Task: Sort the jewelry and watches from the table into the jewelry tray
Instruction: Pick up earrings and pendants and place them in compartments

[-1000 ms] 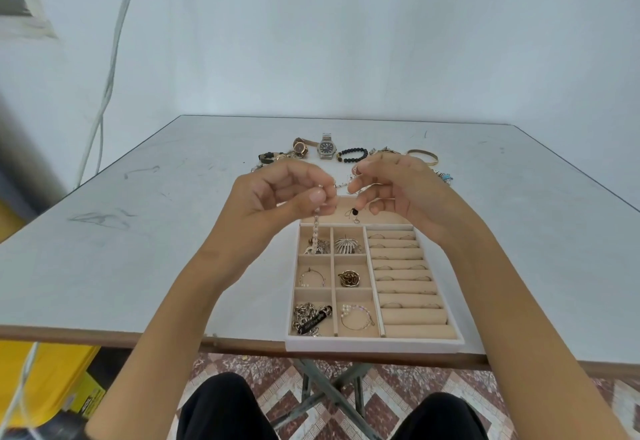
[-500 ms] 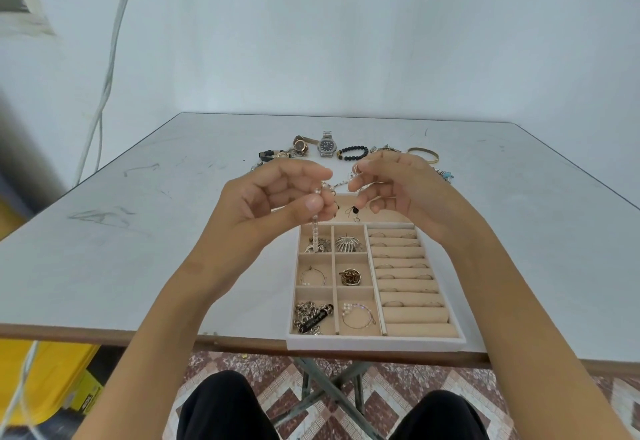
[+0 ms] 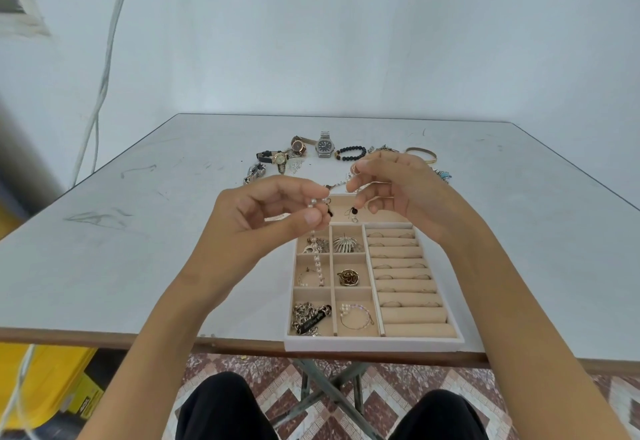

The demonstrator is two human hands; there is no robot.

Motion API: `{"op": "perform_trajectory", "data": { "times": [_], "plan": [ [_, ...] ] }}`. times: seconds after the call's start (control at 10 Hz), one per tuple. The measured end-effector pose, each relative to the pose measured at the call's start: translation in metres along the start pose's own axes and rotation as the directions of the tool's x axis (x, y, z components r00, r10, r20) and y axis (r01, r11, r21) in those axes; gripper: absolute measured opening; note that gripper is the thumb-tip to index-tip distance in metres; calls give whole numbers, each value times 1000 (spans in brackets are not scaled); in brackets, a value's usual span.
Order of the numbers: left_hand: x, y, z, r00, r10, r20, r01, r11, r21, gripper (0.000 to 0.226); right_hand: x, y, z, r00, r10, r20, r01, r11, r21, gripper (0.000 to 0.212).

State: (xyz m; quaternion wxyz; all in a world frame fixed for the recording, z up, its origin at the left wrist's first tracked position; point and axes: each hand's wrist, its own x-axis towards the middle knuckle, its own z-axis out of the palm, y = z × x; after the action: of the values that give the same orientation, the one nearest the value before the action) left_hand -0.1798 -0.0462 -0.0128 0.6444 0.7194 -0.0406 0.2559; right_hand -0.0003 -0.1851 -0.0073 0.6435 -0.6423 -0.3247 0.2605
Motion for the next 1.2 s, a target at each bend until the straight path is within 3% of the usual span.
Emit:
{"op": "perform_trajectory", "data": {
  "times": [0.4,0.5,0.7,0.9,1.0,1.2],
  "plan": [
    [4,-13,0,998,-39,-43,45,988,147,12,0,0,0,1000,-4,9,4,1000,-2,7],
    [3,-17,-2,998,-32,-55,45,965,257,11,0,0,0,1000,-6,12,6,1000,-2,7],
    [-2,-20,-8,998,-40,57,6,860,510,4,0,0,1,1000,-6,17,6,1000,-4,7],
    [-5,-27,-15,982,-75,173,-79,669,739,11,-1,-1,1,1000,-6,17,6,1000,-9,6],
    [-3,-28,-14,974,-85,209,-120,592,797,15,-1,-1,2,1000,-6,17,6,1000,-9,7],
    [-1,-34,-15,959,-56,278,-207,532,821,20,-2,-2,2,1000,-1,15,1,1000,-15,6]
  ]
}}
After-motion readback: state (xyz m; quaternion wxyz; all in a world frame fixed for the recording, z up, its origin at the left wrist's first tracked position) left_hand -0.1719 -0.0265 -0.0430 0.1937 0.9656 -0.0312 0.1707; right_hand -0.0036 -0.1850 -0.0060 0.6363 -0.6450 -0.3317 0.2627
